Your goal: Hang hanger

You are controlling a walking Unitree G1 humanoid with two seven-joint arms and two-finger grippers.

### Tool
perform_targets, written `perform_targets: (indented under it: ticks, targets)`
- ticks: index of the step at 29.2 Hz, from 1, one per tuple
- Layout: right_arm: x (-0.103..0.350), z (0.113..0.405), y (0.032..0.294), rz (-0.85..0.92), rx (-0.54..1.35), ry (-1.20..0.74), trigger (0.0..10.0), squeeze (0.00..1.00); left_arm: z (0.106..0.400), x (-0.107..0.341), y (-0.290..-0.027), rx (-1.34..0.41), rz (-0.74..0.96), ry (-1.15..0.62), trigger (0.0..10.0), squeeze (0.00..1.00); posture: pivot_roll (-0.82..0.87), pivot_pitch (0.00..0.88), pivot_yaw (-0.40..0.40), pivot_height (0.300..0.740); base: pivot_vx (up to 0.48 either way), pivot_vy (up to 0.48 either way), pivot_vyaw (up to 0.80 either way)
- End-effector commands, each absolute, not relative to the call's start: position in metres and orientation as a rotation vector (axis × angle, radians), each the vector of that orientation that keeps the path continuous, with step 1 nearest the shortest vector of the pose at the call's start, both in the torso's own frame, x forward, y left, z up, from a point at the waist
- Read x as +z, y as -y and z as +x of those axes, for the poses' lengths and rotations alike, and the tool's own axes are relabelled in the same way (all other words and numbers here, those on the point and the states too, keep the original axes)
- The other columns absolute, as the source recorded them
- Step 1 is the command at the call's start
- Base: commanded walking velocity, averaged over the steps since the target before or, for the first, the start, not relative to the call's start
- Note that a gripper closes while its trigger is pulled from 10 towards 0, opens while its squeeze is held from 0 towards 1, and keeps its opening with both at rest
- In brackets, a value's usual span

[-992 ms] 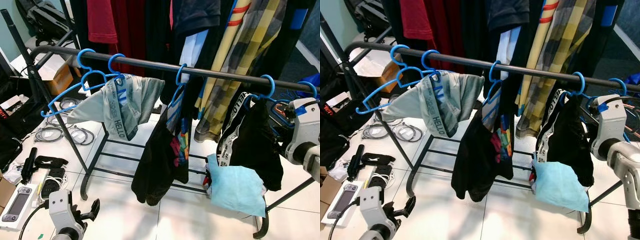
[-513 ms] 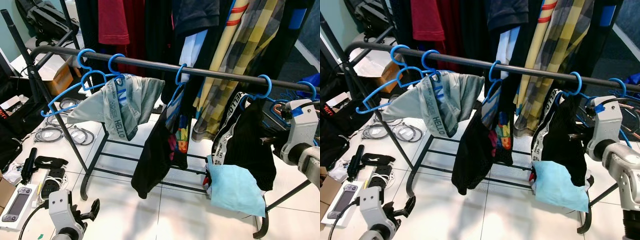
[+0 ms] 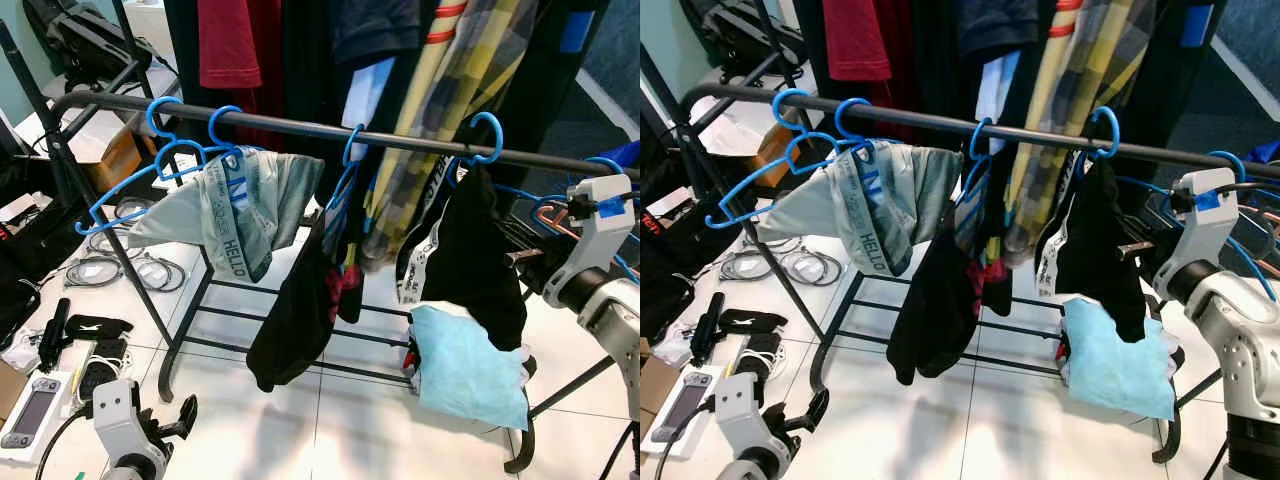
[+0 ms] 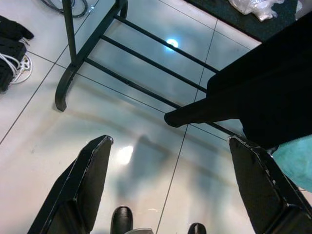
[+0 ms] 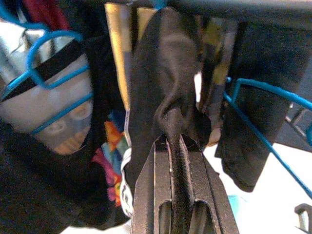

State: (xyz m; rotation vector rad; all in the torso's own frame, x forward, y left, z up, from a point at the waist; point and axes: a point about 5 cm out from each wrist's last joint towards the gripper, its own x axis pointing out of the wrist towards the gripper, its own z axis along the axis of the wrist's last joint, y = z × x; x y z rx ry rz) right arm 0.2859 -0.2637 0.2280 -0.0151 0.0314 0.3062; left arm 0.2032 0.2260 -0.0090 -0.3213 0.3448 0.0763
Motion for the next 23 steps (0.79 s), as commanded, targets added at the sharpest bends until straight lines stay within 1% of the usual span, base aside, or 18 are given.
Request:
perform_targets:
  ticks: [1,2,5,8,12,23]
  targets:
    - [0.234,0.280,0.254,-0.061,0.390,-0.004,0.0,0.00,0.197,-0.014,-0.226,0.090,-0.334,-0.376,10.0,0.00,-0.08,0.107,-0.007,0.740,-0.266,0.000,0.00]
    - [0.234,0.280,0.254,-0.061,0.390,-0.004,0.0,0.00,0.197,-0.014,-0.226,0.090,-0.334,-0.376,10.0,0.00,-0.08,0.107,-0.007,0.740,-0.266,0.000,0.00]
    - [0.218,0.271,0.250,-0.095,0.469,-0.101,0.0,0.00,0.198,-0.014,-0.226,0.084,-0.335,-0.380,10.0,0.00,-0.08,0.109,-0.003,0.740,-0.330,0.000,0.00]
    - [0.216,0.270,0.250,-0.097,0.484,-0.111,0.0,0.00,0.198,-0.013,-0.226,0.083,-0.334,-0.379,10.0,0.00,-0.08,0.109,-0.003,0.740,-0.326,0.000,0.00]
    - [0.211,0.260,0.247,-0.105,0.554,-0.151,0.0,0.00,0.198,-0.013,-0.226,0.078,-0.334,-0.380,10.0,0.00,-0.08,0.112,-0.001,0.740,-0.311,0.000,0.00]
    - [0.215,0.251,0.250,-0.111,0.620,-0.136,0.0,0.00,0.199,-0.012,-0.226,0.072,-0.334,-0.377,10.0,0.00,-0.08,0.106,0.006,0.740,-0.311,0.000,0.00]
